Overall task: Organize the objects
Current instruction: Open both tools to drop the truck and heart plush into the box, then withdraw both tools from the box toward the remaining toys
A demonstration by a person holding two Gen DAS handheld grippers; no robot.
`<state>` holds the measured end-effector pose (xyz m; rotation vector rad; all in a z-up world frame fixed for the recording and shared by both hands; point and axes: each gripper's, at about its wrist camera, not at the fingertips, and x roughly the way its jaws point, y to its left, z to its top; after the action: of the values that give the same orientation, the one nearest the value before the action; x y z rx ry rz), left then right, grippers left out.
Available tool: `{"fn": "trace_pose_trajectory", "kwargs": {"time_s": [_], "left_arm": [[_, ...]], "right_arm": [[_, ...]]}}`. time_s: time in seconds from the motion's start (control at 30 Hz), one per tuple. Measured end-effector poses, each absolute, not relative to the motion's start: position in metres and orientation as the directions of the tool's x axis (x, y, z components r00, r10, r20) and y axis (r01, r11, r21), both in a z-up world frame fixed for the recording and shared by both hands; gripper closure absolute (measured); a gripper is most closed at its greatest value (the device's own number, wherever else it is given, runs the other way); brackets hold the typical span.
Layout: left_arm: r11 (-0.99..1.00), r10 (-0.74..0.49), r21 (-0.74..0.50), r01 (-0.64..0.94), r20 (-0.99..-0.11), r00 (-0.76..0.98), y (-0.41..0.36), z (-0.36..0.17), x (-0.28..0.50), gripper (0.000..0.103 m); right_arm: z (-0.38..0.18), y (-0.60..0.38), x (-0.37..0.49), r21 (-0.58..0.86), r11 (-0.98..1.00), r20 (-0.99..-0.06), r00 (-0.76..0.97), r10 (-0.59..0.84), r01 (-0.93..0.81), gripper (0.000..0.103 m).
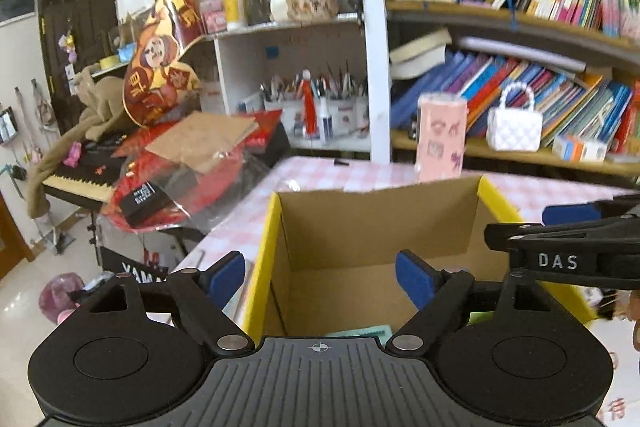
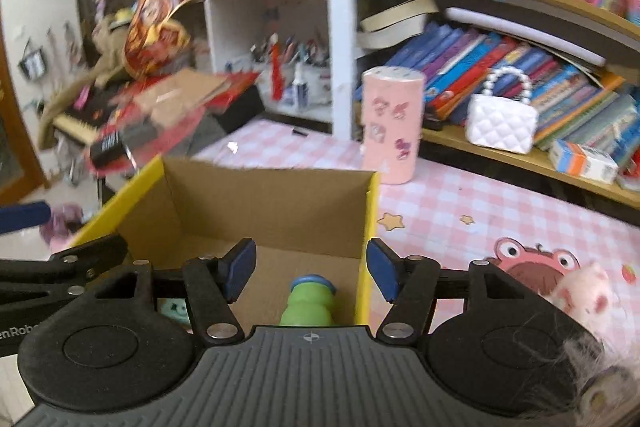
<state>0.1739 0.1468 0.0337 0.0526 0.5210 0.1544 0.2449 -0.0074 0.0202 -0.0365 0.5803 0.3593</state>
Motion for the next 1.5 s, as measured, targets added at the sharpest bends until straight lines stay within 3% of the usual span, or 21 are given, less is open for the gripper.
{"fn": "trace_pose_trajectory", "kwargs": {"time_s": [0.33,0.93,1.5], "left_arm": [[0.989,0.147,0.093,-0.115,-0.499,0.854,0.15,0.033,0.12,0.017],[0.995,0.1,0.063,-0.078,-0.628,0.772,0.147,-0.005,0.017,0.012],[0.987,-0.056,0.075,0.14,-0.664,0.746,0.094,-0.016,-0.001,0.011]], "right_arm": [[0.033,-0.02,0.176,0.098,0.957,-0.516,0.809,0.283,-0.272,0.044],[-0.016,-0.018,0.039,0.033,0.982,-0.658,0.736,0.162,-0.186,0.038],[-0.024,-0.064,-0.015,0.031,1.0,-0.684,0.729,0.016,0.007,0.032]]}}
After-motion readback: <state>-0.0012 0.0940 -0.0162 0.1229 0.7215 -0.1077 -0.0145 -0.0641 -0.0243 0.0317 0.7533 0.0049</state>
